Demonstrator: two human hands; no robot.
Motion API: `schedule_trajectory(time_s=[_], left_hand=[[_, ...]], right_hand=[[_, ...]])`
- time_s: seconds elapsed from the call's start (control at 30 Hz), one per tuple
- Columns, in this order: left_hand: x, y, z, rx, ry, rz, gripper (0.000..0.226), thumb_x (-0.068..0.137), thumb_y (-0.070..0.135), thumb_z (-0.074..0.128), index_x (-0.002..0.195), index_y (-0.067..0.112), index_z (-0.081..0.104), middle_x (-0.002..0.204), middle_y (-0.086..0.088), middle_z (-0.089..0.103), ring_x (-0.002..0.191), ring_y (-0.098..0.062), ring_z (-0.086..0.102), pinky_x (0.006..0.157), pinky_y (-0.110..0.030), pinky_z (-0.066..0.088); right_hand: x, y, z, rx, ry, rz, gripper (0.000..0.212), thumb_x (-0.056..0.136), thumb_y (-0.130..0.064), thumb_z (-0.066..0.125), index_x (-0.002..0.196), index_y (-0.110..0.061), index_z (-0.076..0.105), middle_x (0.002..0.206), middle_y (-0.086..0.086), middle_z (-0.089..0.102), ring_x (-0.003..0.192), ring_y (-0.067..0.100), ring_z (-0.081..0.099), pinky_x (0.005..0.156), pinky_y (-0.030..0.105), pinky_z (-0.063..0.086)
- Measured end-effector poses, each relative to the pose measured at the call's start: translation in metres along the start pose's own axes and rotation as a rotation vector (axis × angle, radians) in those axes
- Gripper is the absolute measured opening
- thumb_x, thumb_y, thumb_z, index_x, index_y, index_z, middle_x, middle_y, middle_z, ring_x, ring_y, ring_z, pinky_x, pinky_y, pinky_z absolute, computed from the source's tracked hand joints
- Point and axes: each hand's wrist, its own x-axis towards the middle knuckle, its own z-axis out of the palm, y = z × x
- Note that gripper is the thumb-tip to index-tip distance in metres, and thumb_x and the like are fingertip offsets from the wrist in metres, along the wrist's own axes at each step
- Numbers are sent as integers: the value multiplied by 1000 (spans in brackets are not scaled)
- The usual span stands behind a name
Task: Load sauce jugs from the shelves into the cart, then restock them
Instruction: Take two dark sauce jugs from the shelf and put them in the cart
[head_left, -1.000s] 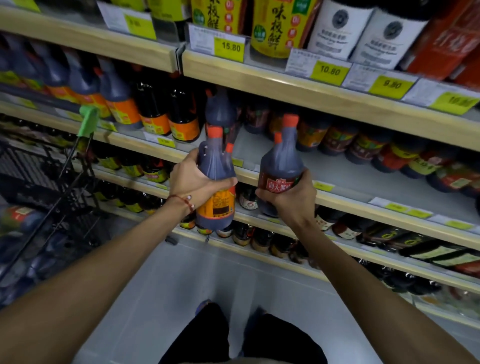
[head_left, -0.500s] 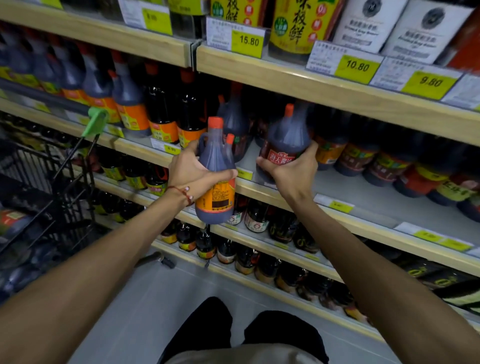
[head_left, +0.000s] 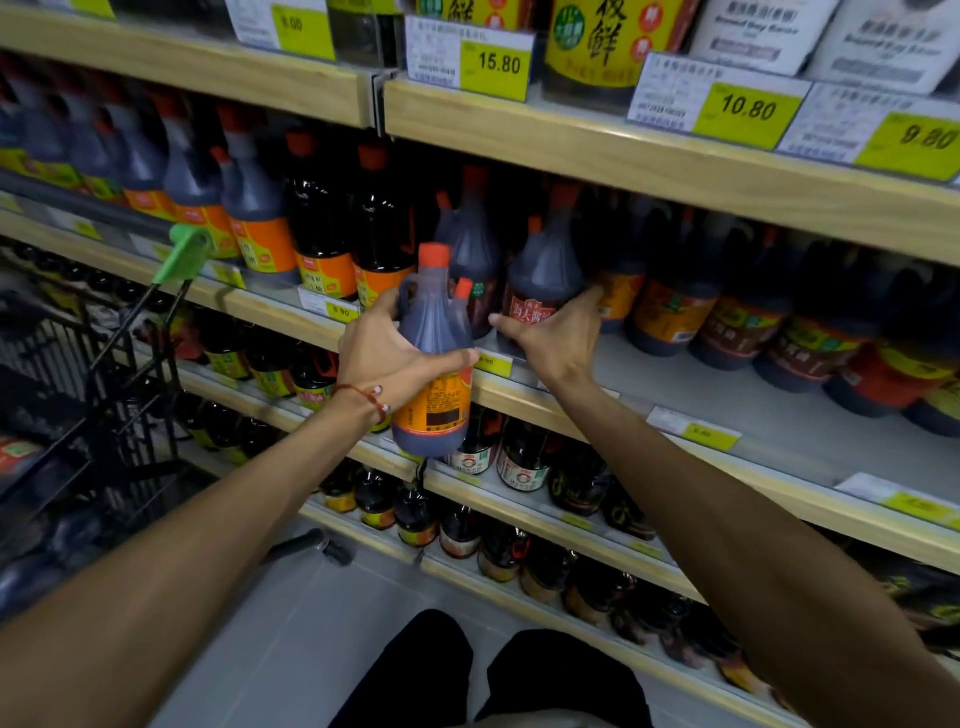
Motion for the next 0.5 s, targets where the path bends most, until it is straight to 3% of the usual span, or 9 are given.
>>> schedule_trajectory(time_s=[0.13,0.3,0.4,0.5], left_hand=[[-2,1,-3,46,4,-6,96,41,76,83,121,28,60,110,11,70,97,-12,67,85,-37,59],[-9,12,-2,57,12,-42,94,41,75,83,120,29,60,109,8,70,97,-16,68,84,-40,59],[-10,25,1,55,-6,-39,92,40,75,83,116,29,60,107,8,70,95,-17,68,82,-42,59],[-10,43,8,50,7,-41,89,40,75,82,112,28,60,104,7,70,93,-20,67,81,-41,58]], right_hand=[[3,-5,-1,-65,-93,-3,113,51,-55,99,130,-4,35,139,14,54,128,32,56,95,38,49],[-1,-7,-21,-131,-341,39,104,68,-41,96,138,-2,29,150,15,47,136,32,50,105,38,44],[0,-9,-41,-174,-355,45,82,82,-37,87,137,1,40,141,18,56,131,35,54,98,36,45],[-18,-15,-68,-135,-186,-65,42,87,-20,74,123,-3,62,116,12,70,108,28,66,87,28,49]])
